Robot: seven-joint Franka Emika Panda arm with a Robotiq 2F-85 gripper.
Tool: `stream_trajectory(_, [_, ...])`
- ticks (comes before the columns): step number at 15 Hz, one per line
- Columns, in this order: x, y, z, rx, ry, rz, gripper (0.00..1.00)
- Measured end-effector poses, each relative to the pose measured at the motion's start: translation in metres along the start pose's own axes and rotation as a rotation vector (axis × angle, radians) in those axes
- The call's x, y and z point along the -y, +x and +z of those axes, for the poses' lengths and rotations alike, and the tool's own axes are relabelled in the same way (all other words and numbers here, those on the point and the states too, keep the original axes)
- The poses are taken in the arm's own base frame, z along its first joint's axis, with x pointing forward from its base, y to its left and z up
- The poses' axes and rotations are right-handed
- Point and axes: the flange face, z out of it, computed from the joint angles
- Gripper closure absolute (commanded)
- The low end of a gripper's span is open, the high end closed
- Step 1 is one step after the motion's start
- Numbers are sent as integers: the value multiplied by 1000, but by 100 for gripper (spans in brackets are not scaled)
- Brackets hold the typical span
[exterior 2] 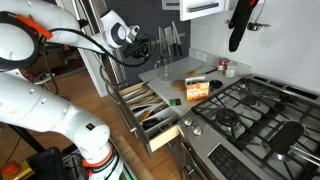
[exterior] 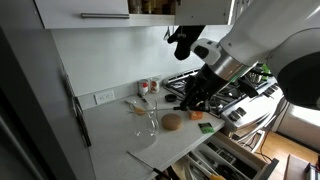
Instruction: Pick up the two black utensils on the left and put them on the glass jar
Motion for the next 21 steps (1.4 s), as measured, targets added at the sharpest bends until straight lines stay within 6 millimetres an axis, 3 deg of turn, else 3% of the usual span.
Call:
stream_trajectory(4, [-40, 5, -4, 17, -107, 46, 96])
stream_trajectory(8, [-63, 20, 10, 53, -148, 44, 96])
stream_trajectory(13, [-73, 35, 45, 86, -102, 43, 96])
stream_trajectory(21, [-77, 39, 86, 84, -51, 55, 96])
